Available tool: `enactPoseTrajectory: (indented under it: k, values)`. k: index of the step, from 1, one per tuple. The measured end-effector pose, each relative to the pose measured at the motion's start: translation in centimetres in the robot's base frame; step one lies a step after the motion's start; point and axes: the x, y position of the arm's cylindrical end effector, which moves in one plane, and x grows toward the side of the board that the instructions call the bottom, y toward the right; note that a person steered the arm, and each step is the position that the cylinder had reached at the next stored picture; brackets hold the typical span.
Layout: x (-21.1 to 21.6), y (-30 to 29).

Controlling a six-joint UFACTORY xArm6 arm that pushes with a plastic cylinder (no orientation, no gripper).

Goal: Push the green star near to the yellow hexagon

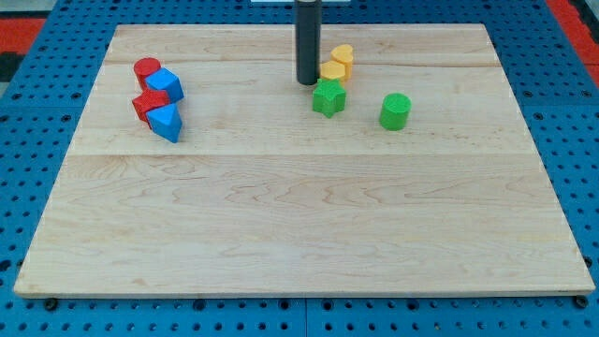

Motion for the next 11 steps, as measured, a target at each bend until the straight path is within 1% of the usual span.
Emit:
enactPoseTrajectory:
  k: [1, 2, 3, 4, 5, 6, 8, 9, 10, 11]
  values:
    - [-0.4, 2.4]
    - [-0.4, 1.2]
    - [-0.4, -1.9]
    - [1.1, -2.8]
    - [4.9, -2.8]
    - [7.0, -2.3]
    - [6.4, 3.6]
    - [6.3, 5.6]
    - [7.8, 5.9]
    - [12.6, 6.3]
